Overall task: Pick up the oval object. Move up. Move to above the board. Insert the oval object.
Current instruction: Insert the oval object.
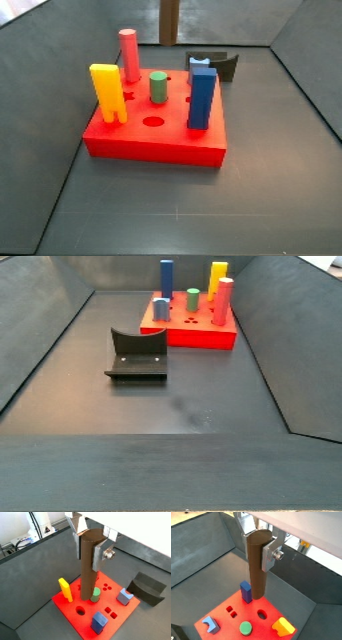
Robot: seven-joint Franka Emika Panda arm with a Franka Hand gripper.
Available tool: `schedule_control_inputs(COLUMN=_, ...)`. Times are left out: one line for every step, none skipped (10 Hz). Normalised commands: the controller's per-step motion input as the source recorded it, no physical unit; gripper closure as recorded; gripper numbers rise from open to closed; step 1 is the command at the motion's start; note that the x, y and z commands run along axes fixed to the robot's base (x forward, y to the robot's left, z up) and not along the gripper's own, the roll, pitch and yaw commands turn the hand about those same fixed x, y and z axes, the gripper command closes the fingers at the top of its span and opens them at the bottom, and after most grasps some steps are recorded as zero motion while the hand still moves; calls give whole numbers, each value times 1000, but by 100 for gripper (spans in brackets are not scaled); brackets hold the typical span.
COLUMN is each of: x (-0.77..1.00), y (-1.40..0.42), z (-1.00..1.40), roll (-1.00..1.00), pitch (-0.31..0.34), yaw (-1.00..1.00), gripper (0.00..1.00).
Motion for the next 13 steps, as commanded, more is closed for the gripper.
schedule_control_inputs(x=0, y=0, z=-137, roll=0, pitch=0, yaw=-1000, gripper=100)
schedule_control_inputs(x=0, y=0, z=-166, roll=0, pitch=0, yaw=-1000, gripper=100)
schedule_control_inputs(x=0, y=0, z=-200, roll=0, pitch=0, yaw=-1000, gripper=100)
schedule_control_inputs(x=0, y=0, z=-220, roll=0, pitch=0, yaw=-1000, gripper=100)
schedule_control_inputs(x=0, y=0, z=-260, roll=0, pitch=-6, yaw=-1000, gripper=100)
schedule_control_inputs(x=0, y=0, z=-277, roll=0, pitch=-10, yaw=-1000, gripper=100)
schedule_control_inputs(x=0, y=0, z=-277, roll=0, pitch=-10, yaw=-1000, gripper=100)
schedule_control_inputs(x=0, y=0, z=-280, roll=0, pitch=-11, yaw=-1000, gripper=100)
schedule_control_inputs(x=0, y=0, z=-280, roll=0, pitch=-10, yaw=-1000, gripper=100)
schedule_control_inputs(x=0, y=0, z=-274, roll=0, pitch=-10, yaw=-1000, gripper=100)
schedule_control_inputs(x=0, y=0, z=-323, roll=0, pitch=-43, yaw=-1000, gripper=100)
schedule_control_inputs(x=0, y=0, z=-331, roll=0, pitch=-44, yaw=-1000, gripper=100)
schedule_control_inputs(x=0, y=0, z=-374, roll=0, pitch=-24, yaw=-1000, gripper=100)
